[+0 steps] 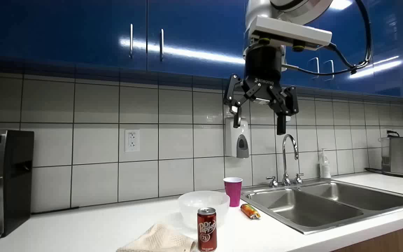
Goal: Put the towel in the bowl
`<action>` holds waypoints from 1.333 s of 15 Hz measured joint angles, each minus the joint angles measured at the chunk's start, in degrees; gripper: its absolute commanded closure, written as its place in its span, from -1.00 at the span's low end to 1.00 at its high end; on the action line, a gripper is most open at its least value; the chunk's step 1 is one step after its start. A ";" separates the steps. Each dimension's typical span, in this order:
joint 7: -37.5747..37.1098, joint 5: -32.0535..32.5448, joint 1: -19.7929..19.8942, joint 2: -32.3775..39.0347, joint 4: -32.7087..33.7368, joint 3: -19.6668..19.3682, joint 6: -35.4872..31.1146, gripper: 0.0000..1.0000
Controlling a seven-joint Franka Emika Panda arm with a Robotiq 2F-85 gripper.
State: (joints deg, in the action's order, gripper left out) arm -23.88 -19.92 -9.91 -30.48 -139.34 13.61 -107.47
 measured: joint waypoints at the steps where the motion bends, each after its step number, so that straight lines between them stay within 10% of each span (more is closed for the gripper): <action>1: 0.00 0.00 0.00 0.03 0.00 0.00 -0.02 -1.00; 20: 5.78 1.06 -1.03 2.72 0.06 1.19 -4.91 -1.00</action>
State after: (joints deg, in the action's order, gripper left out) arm -18.09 -18.86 -10.94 -27.76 -139.29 14.80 -112.38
